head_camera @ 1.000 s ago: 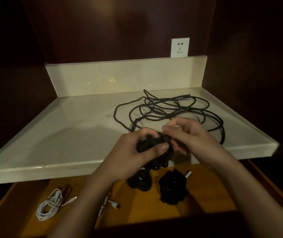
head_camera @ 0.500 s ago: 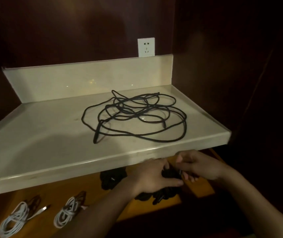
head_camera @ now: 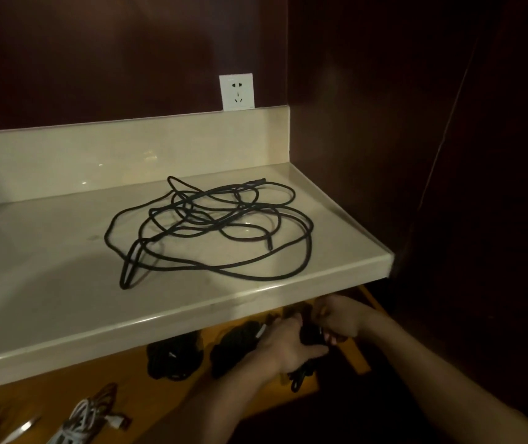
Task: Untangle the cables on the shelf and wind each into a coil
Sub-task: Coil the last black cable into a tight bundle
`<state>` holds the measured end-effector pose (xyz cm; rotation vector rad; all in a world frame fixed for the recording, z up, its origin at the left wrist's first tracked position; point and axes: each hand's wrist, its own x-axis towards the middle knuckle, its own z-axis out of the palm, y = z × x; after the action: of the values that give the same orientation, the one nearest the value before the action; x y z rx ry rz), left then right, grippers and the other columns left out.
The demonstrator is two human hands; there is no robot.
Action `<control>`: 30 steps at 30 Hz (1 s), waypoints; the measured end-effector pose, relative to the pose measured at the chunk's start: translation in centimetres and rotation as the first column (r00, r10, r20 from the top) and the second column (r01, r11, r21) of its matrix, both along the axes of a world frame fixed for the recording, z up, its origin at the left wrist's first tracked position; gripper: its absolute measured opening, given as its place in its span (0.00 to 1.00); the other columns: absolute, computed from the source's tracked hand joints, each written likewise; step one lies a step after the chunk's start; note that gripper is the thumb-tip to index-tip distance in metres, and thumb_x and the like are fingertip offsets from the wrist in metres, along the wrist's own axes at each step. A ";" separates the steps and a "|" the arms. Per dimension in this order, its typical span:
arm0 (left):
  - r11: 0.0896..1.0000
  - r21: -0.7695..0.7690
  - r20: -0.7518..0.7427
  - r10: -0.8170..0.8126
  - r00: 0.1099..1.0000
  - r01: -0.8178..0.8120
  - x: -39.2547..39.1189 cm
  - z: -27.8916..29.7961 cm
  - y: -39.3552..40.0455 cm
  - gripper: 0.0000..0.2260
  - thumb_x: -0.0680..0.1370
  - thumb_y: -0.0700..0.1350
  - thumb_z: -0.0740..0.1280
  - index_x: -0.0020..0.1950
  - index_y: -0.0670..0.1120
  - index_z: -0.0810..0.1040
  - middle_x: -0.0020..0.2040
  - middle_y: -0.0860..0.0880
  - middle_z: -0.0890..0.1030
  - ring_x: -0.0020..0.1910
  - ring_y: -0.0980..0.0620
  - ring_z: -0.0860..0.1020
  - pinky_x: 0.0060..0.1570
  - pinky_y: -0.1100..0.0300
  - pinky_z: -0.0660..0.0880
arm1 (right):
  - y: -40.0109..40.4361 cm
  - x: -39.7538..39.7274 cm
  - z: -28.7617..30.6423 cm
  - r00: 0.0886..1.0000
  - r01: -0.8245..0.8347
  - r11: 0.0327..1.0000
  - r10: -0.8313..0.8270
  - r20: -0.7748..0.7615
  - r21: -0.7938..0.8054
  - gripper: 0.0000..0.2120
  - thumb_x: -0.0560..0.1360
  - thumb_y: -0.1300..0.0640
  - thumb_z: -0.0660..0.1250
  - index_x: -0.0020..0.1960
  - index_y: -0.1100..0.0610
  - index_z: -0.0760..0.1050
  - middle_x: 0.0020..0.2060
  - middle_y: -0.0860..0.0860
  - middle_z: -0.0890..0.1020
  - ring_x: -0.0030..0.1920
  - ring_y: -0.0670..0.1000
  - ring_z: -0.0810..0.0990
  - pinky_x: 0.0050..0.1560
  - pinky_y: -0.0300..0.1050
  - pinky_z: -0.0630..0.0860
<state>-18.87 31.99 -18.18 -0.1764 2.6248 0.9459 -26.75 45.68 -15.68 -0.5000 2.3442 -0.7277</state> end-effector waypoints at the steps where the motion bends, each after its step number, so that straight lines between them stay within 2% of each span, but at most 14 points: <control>1: 1.000 -0.010 0.010 0.007 1.000 -0.006 -0.3 -0.2 0.0 0.27 0.74 0.60 0.73 0.68 0.52 0.71 0.67 0.49 0.75 0.65 0.51 0.73 0.64 0.57 0.72 | -0.1 -0.1 0.0 1.000 -0.013 1.000 0.013 -0.001 0.011 0.10 0.80 0.64 0.57 0.46 0.55 0.74 0.34 0.54 0.79 0.32 0.48 0.78 0.31 0.37 0.74; 3: 1.000 -0.029 0.031 -0.004 1.000 0.005 -0.6 -0.3 -0.1 0.30 0.76 0.58 0.72 0.75 0.51 0.67 0.72 0.48 0.71 0.69 0.49 0.70 0.68 0.59 0.69 | -0.1 -0.3 -0.1 0.999 -0.045 0.998 0.044 0.004 0.038 0.10 0.80 0.64 0.57 0.45 0.55 0.75 0.35 0.54 0.79 0.34 0.49 0.78 0.35 0.39 0.76; 5: 0.999 -0.047 0.040 -0.021 0.999 0.023 -0.7 0.2 -0.3 0.32 0.78 0.57 0.70 0.78 0.49 0.63 0.76 0.47 0.67 0.73 0.49 0.68 0.70 0.59 0.67 | -0.1 -0.2 0.0 0.997 -0.068 0.997 0.069 -0.017 0.039 0.07 0.80 0.63 0.59 0.51 0.56 0.75 0.37 0.54 0.80 0.37 0.50 0.80 0.39 0.43 0.78; 7: 0.995 -0.079 0.059 -0.061 0.996 0.066 -0.5 1.2 -0.4 0.32 0.79 0.57 0.68 0.79 0.48 0.61 0.77 0.47 0.66 0.74 0.48 0.66 0.71 0.58 0.65 | -0.1 0.1 0.6 0.994 -0.091 0.996 0.091 -0.064 0.001 0.07 0.79 0.62 0.61 0.54 0.54 0.76 0.39 0.53 0.81 0.37 0.49 0.80 0.40 0.43 0.79; 9: 0.980 -0.133 0.081 -0.137 0.987 0.147 -0.1 2.8 -0.5 0.28 0.79 0.57 0.67 0.76 0.48 0.66 0.71 0.46 0.71 0.70 0.47 0.70 0.68 0.56 0.68 | -0.3 0.7 1.7 0.988 -0.144 0.989 0.145 -0.049 0.029 0.08 0.79 0.60 0.61 0.55 0.55 0.77 0.42 0.54 0.83 0.37 0.48 0.81 0.39 0.40 0.79; 11: 0.956 -0.163 0.098 -0.229 0.968 0.243 0.7 5.0 -0.8 0.20 0.80 0.57 0.67 0.68 0.47 0.73 0.59 0.48 0.77 0.58 0.49 0.76 0.55 0.56 0.76 | -0.6 1.4 3.0 0.970 -0.244 0.960 0.240 0.043 0.140 0.12 0.81 0.56 0.60 0.60 0.57 0.77 0.49 0.57 0.84 0.37 0.47 0.82 0.40 0.40 0.80; 13: 0.919 -0.197 0.119 -0.322 0.939 0.340 1.4 7.7 -1.3 0.18 0.81 0.56 0.66 0.63 0.45 0.76 0.53 0.48 0.78 0.50 0.51 0.77 0.42 0.59 0.74 | -1.2 2.2 4.8 0.946 -0.324 0.929 0.312 0.091 0.181 0.14 0.83 0.54 0.58 0.64 0.57 0.75 0.52 0.56 0.84 0.38 0.45 0.82 0.39 0.37 0.79; 14: 0.901 -0.217 0.115 -0.360 0.926 0.377 1.7 9.0 -1.6 0.17 0.81 0.57 0.65 0.61 0.45 0.77 0.51 0.48 0.78 0.49 0.51 0.77 0.40 0.59 0.73 | -1.4 2.6 6.0 0.940 -0.340 0.927 0.329 0.087 0.161 0.13 0.83 0.53 0.58 0.64 0.56 0.74 0.51 0.55 0.83 0.39 0.45 0.82 0.37 0.35 0.78; 16: 0.895 -0.228 0.060 -0.380 0.923 0.384 2.1 11.6 -2.7 0.16 0.81 0.57 0.64 0.58 0.45 0.78 0.51 0.46 0.81 0.50 0.49 0.79 0.47 0.54 0.78 | -2.1 3.3 8.8 0.938 -0.345 0.932 0.339 0.071 0.107 0.10 0.84 0.55 0.57 0.58 0.54 0.75 0.47 0.51 0.82 0.40 0.45 0.82 0.36 0.34 0.77; 18: 0.934 -0.135 -0.003 -0.333 0.943 0.330 2.4 13.5 -3.9 0.15 0.81 0.56 0.65 0.57 0.45 0.78 0.51 0.44 0.83 0.49 0.46 0.83 0.54 0.47 0.80 | -2.7 3.4 11.5 0.939 -0.344 0.937 0.343 0.033 0.066 0.10 0.84 0.58 0.55 0.50 0.54 0.74 0.41 0.50 0.81 0.38 0.46 0.82 0.37 0.36 0.78; 21: 0.975 0.079 -0.111 -0.199 0.974 0.209 2.6 15.5 -5.9 0.12 0.81 0.53 0.67 0.57 0.46 0.78 0.48 0.43 0.85 0.45 0.47 0.85 0.51 0.49 0.83 | -3.4 2.7 14.2 0.931 -0.363 0.932 0.362 -0.038 -0.011 0.13 0.84 0.58 0.55 0.50 0.62 0.76 0.41 0.56 0.83 0.36 0.50 0.83 0.39 0.43 0.79; 24: 0.980 0.163 -0.288 -0.063 0.956 0.114 2.1 16.6 -7.9 0.06 0.81 0.49 0.67 0.55 0.49 0.80 0.45 0.47 0.84 0.39 0.53 0.83 0.44 0.55 0.81 | -4.5 1.3 15.9 0.948 -0.289 0.936 0.250 -0.200 -0.200 0.13 0.84 0.56 0.59 0.50 0.64 0.77 0.38 0.57 0.84 0.32 0.50 0.82 0.35 0.43 0.78; 27: 0.990 0.139 -0.447 0.072 0.892 -0.011 1.4 16.6 -9.9 0.03 0.81 0.46 0.67 0.50 0.54 0.79 0.42 0.50 0.83 0.37 0.55 0.82 0.45 0.52 0.82 | -6.6 -0.8 16.3 0.907 -0.160 0.915 -0.011 -0.421 -0.370 0.07 0.80 0.57 0.65 0.48 0.61 0.78 0.38 0.55 0.84 0.35 0.51 0.84 0.38 0.46 0.80; 30: 0.985 0.136 -0.492 0.162 0.856 -0.108 1.1 16.2 -11.4 0.06 0.80 0.44 0.67 0.47 0.56 0.78 0.41 0.50 0.83 0.39 0.54 0.82 0.48 0.47 0.82 | -8.8 -3.3 15.2 0.837 -0.049 0.923 -0.171 -0.519 -0.383 0.05 0.78 0.55 0.67 0.47 0.57 0.78 0.38 0.52 0.84 0.38 0.50 0.84 0.43 0.47 0.79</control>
<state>-17.75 20.63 -1.97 -0.0982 3.0531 1.3278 -30.03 36.90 -0.44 -0.9069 2.7575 -1.2214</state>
